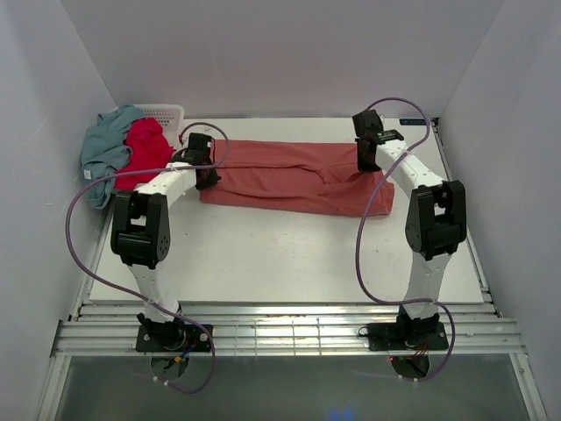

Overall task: Fold and stack the t-shirts
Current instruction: Fold the tshirt

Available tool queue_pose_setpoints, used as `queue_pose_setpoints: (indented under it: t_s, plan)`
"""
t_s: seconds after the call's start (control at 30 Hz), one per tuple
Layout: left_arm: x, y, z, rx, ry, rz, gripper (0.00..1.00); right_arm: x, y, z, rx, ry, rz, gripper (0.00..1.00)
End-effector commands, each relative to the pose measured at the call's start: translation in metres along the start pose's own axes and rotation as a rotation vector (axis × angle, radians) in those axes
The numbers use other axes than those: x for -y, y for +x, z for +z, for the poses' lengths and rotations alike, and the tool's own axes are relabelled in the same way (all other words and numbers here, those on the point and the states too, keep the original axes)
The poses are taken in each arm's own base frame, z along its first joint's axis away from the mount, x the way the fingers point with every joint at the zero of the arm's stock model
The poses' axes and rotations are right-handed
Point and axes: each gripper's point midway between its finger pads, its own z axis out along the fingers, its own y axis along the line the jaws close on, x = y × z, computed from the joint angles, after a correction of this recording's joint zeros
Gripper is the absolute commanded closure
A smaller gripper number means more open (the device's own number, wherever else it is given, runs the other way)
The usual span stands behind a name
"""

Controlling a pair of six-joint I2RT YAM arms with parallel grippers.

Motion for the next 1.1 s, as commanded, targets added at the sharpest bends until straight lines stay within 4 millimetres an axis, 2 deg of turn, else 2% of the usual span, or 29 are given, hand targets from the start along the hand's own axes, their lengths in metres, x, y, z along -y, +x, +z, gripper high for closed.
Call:
queue_pose_setpoints:
  t_s: [0.0, 0.07, 0.17, 0.33, 0.57, 0.7, 0.93, 1.07]
  plan:
    - [0.007, -0.044, -0.014, 0.108, 0.022, -0.017, 1.0, 0.004, -0.044, -0.009, 0.092, -0.012, 0.002, 0.92]
    - [0.006, -0.051, -0.017, 0.118, 0.025, -0.022, 1.0, 0.005, -0.06, -0.015, 0.129, -0.017, 0.014, 0.92]
    - [0.009, -0.059, -0.018, 0.125, 0.042, -0.018, 1.0, 0.008, -0.071, -0.013, 0.145, -0.012, 0.017, 0.92]
    - [0.012, -0.066, -0.006, 0.11, 0.046, -0.009, 1.0, 0.012, -0.079, -0.002, 0.138, -0.011, 0.026, 0.92]
    - [-0.004, -0.076, 0.01, 0.099, 0.033, -0.041, 1.0, 0.019, -0.092, 0.008, 0.152, -0.005, 0.047, 0.92]
    - [-0.005, -0.08, 0.017, 0.094, 0.036, -0.043, 1.0, 0.022, -0.096, 0.014, 0.153, -0.003, 0.055, 0.92]
    - [-0.005, -0.09, 0.018, 0.104, 0.055, -0.047, 1.0, 0.028, -0.114, 0.006, 0.199, -0.011, 0.077, 0.92]
    - [-0.002, -0.098, 0.011, 0.135, 0.071, -0.063, 1.0, 0.031, -0.129, -0.005, 0.248, -0.025, 0.1, 0.92]
